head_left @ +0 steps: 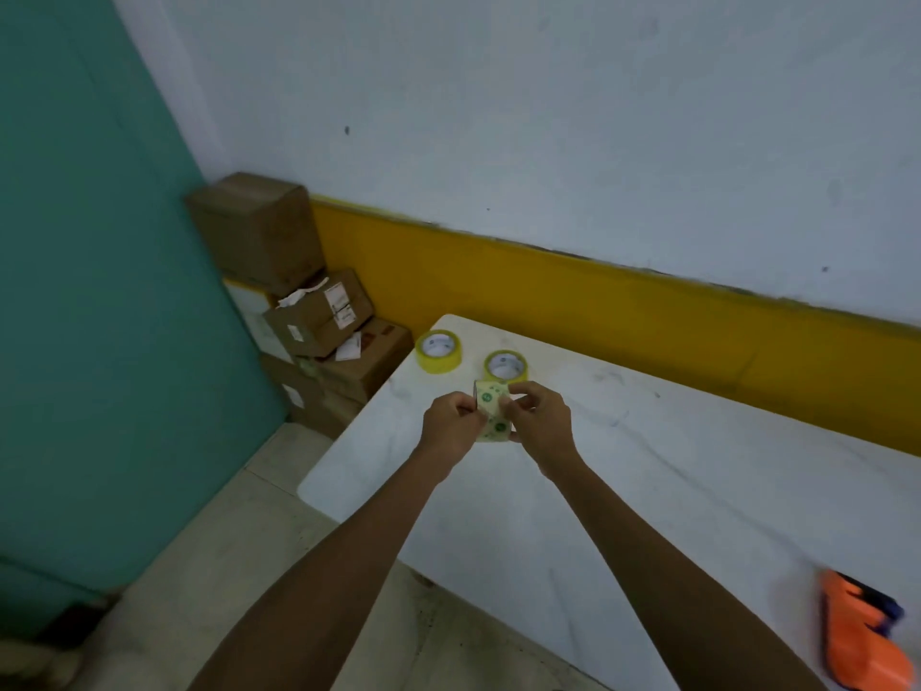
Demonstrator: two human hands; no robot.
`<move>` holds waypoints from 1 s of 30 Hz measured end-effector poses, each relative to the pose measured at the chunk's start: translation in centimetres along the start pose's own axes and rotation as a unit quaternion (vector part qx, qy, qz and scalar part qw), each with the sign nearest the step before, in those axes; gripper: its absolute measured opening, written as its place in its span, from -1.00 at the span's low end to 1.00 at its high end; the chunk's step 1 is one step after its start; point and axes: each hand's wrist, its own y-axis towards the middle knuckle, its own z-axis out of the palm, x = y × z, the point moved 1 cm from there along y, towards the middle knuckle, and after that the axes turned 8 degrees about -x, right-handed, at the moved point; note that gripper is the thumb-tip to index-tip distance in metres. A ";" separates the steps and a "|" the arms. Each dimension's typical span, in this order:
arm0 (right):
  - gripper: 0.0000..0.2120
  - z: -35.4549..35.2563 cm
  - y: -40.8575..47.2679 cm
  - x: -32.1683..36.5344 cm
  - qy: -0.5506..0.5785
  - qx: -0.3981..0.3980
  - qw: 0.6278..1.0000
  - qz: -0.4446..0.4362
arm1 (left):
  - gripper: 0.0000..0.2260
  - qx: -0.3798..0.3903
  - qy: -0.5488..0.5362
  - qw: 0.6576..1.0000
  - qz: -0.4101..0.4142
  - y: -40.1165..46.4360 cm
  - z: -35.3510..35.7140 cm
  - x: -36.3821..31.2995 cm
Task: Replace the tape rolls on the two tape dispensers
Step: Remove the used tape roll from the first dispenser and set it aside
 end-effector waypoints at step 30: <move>-0.78 8.4 18.4 -10.4 -0.099 -0.041 0.963 0.249 | -0.87 0.168 0.314 0.913 0.197 21.9 8.5 7.3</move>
